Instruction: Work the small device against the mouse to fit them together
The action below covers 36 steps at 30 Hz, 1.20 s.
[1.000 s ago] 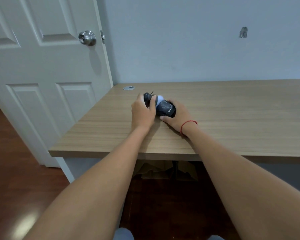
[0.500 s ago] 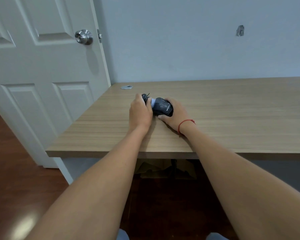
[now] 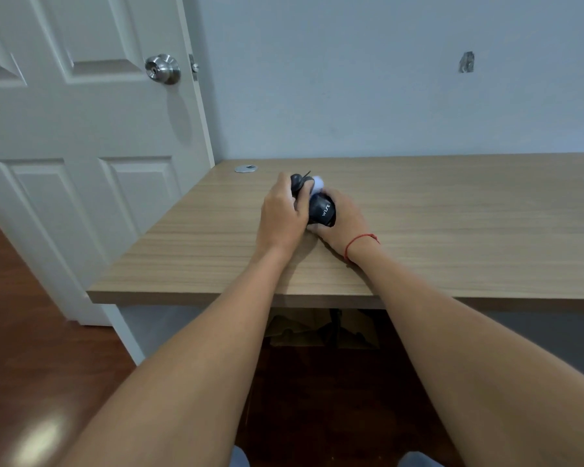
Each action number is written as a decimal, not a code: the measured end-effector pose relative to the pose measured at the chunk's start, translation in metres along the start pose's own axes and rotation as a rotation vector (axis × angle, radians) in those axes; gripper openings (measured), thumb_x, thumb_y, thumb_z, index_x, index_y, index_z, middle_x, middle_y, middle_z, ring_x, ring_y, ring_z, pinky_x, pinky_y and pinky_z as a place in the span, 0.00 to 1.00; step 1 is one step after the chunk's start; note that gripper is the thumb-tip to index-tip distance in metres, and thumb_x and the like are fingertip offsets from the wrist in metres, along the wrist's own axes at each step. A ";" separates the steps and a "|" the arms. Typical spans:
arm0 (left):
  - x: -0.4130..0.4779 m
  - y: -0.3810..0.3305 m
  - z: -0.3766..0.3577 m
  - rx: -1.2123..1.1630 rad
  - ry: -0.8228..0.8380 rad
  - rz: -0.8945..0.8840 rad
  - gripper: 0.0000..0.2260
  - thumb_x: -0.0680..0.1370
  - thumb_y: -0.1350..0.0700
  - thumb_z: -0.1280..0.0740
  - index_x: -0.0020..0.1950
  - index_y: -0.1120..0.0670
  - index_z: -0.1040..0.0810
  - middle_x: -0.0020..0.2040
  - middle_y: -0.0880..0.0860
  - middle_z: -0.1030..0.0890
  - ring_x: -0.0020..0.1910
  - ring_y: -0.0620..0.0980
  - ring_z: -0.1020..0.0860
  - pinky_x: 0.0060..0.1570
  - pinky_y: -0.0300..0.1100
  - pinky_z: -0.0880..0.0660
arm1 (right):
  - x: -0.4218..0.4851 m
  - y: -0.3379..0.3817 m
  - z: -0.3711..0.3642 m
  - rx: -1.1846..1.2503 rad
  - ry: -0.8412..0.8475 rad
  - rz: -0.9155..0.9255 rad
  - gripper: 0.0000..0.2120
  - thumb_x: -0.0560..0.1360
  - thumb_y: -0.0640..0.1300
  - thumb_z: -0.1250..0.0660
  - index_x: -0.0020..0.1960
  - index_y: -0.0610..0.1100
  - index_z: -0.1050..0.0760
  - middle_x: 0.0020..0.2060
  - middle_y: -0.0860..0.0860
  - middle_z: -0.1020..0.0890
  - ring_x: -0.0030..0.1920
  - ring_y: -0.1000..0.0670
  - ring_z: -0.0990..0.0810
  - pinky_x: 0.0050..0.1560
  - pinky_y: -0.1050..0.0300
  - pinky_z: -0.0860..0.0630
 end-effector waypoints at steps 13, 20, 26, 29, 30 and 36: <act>0.000 0.005 -0.001 0.062 0.020 0.027 0.09 0.79 0.54 0.35 0.42 0.57 0.31 0.38 0.58 0.22 0.39 0.58 0.24 0.36 0.43 0.33 | -0.001 -0.002 0.003 0.046 0.003 -0.062 0.38 0.67 0.42 0.23 0.72 0.39 0.38 0.67 0.42 0.25 0.67 0.43 0.27 0.64 0.55 0.31; -0.003 -0.003 0.000 0.010 0.005 -0.047 0.11 0.78 0.55 0.34 0.42 0.61 0.29 0.35 0.54 0.25 0.34 0.52 0.27 0.35 0.40 0.33 | -0.002 0.000 0.003 0.074 -0.005 -0.114 0.37 0.67 0.42 0.23 0.71 0.40 0.36 0.64 0.44 0.23 0.65 0.44 0.24 0.60 0.57 0.29; 0.000 0.006 0.001 0.106 -0.022 0.053 0.12 0.78 0.54 0.35 0.45 0.63 0.28 0.41 0.61 0.20 0.41 0.61 0.23 0.37 0.46 0.31 | -0.002 -0.002 0.003 0.050 0.008 -0.151 0.39 0.67 0.46 0.23 0.72 0.38 0.37 0.66 0.43 0.24 0.66 0.44 0.26 0.60 0.57 0.30; -0.003 -0.001 0.000 0.012 -0.011 -0.037 0.12 0.78 0.53 0.33 0.42 0.62 0.27 0.37 0.58 0.20 0.37 0.57 0.23 0.38 0.47 0.27 | 0.001 -0.005 0.001 0.030 0.005 -0.162 0.26 0.67 0.48 0.24 0.61 0.40 0.27 0.55 0.44 0.19 0.55 0.43 0.20 0.48 0.56 0.27; -0.003 -0.002 0.000 0.020 0.007 -0.047 0.12 0.77 0.53 0.33 0.42 0.62 0.28 0.36 0.57 0.21 0.36 0.56 0.23 0.38 0.46 0.27 | 0.002 -0.006 0.000 0.025 0.005 -0.155 0.25 0.67 0.48 0.25 0.59 0.41 0.26 0.53 0.45 0.18 0.52 0.44 0.20 0.46 0.55 0.26; 0.000 0.007 0.001 0.126 -0.011 0.063 0.11 0.78 0.53 0.35 0.44 0.62 0.28 0.40 0.61 0.20 0.40 0.61 0.23 0.37 0.45 0.32 | 0.001 -0.008 -0.002 0.002 0.006 -0.126 0.26 0.66 0.51 0.24 0.59 0.42 0.26 0.48 0.50 0.22 0.47 0.49 0.24 0.44 0.59 0.32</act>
Point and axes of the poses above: each hand's wrist, its own x-axis towards the middle knuckle, its own z-axis out of the back of the hand, y = z × x, the point moved 1 cm from there along x, towards the middle knuckle
